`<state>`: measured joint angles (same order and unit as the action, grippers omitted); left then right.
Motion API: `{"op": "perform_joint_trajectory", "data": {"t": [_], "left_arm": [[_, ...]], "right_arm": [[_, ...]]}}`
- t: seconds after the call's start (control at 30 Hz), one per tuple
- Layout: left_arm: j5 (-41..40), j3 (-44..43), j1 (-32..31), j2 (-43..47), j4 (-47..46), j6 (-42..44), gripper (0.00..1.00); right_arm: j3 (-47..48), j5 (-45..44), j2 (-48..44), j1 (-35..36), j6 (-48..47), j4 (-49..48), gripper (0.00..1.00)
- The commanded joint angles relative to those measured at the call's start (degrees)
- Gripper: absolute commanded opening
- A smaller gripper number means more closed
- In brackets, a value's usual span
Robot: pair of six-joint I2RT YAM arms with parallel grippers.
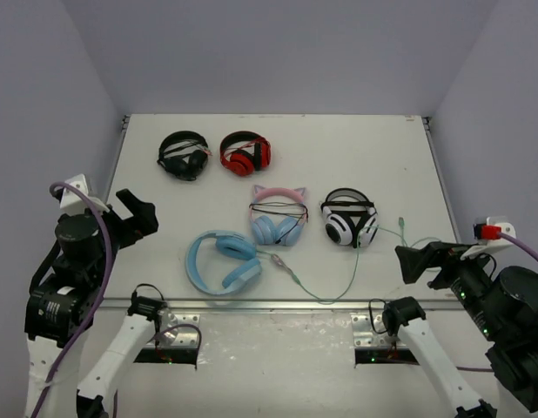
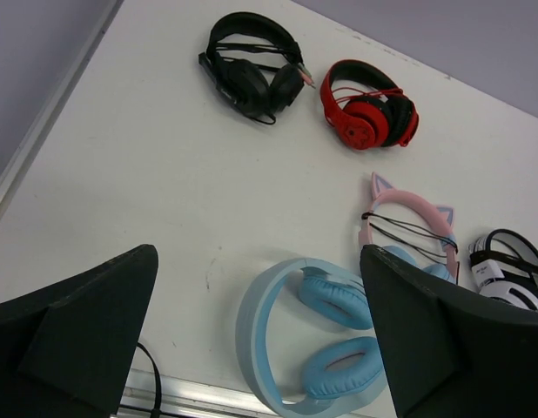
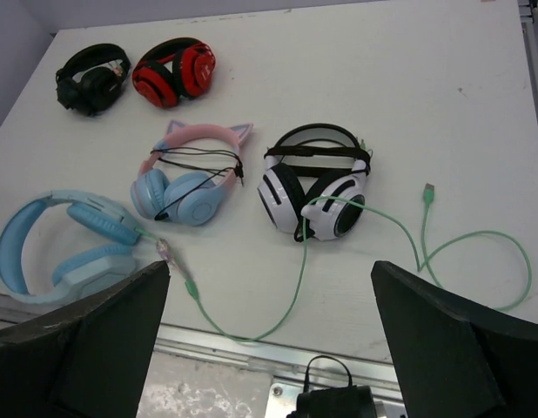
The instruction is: Wrap the headphones
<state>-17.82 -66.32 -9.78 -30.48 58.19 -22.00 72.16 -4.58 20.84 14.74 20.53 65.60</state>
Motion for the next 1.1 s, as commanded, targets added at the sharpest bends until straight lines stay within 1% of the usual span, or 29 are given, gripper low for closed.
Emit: {"op": "perform_joint_trajectory", "data": {"t": [0.0, 0.03, 0.07, 0.13, 0.2, 0.3, 0.37, 0.4, 0.53, 0.57, 0.67, 0.73, 0.83, 0.87, 0.93, 1.0, 1.07], "left_arm": [[-1.3, -0.4, -0.3, 0.9, -1.2, -1.2, 1.0], [-1.1, -0.6, -0.5, 1.0, -1.1, -1.2, 1.0], [0.9, -0.9, -0.9, 0.9, -1.0, -0.5, 1.0], [3.6, -1.7, -1.7, -0.3, -0.3, 1.0, 1.0], [3.9, -3.1, -3.1, -2.6, 2.3, 1.3, 1.0], [4.9, -1.8, -5.9, -5.3, 2.4, 1.6, 1.0], [8.0, -0.5, -6.0, -7.0, 1.8, 2.4, 1.0], [8.2, 0.0, -6.1, -9.5, 1.1, 2.7, 1.0], [6.4, 1.2, -6.2, -16.8, -0.2, 2.0, 1.0], [6.7, 1.4, -6.3, -17.8, -0.9, 2.0, 1.0], [4.2, 4.2, -7.0, -21.3, -2.1, 1.0, 1.0], [4.6, 5.8, -8.7, -24.1, -2.6, 0.0, 1.0], [-0.3, 7.2, -11.3, -28.0, -1.2, -2.9, 1.0], [0.7, 7.3, -12.1, -30.5, -1.2, -3.2, 1.0], [3.9, 8.6, -12.2, -32.9, -1.7, -4.6, 1.0], [6.2, 10.1, -12.8, -36.3, 0.6, -7.9, 1.0], [3.3, 13.0, -14.1, -36.5, 2.2, -10.3, 1.0]], "right_arm": [[-0.7, -2.7, 0.7, -0.1, -0.7, -2.9, 0.99], [-0.9, -2.7, 0.6, -0.2, -0.5, -3.2, 0.99], [-1.0, -2.5, 0.4, -0.2, -0.6, -3.9, 0.99], [-1.5, 0.3, -0.2, -0.2, -1.2, -4.6, 0.99], [-2.6, 3.2, -0.8, -0.2, -1.5, -5.9, 0.99], [-4.0, 2.6, -1.3, -0.2, -0.5, -6.6, 0.99], [-5.0, 1.9, -0.4, -0.2, 0.4, -6.1, 0.99], [-5.3, 2.1, 0.2, -0.1, 1.1, -5.9, 0.99], [-7.4, 3.8, 3.1, -0.2, 2.4, -6.5, 0.99], [-8.9, 3.8, 3.5, -0.1, 2.7, -7.1, 0.99], [-11.0, 4.3, 5.0, -0.2, 3.2, -9.1, 0.99], [-11.7, 5.9, 5.6, -0.2, 3.7, -10.8, 0.99], [-12.6, 8.3, 6.5, -0.2, 4.1, -13.0, 0.99], [-12.6, 8.3, 6.8, -0.1, 4.2, -13.5, 0.99], [-12.7, 8.4, 6.9, -0.1, 4.3, -15.1, 0.99], [-13.1, 9.0, 6.8, -0.2, 4.9, -16.9, 0.99], [-14.2, 9.8, 6.3, -0.2, 5.5, -18.4, 0.99]]}}
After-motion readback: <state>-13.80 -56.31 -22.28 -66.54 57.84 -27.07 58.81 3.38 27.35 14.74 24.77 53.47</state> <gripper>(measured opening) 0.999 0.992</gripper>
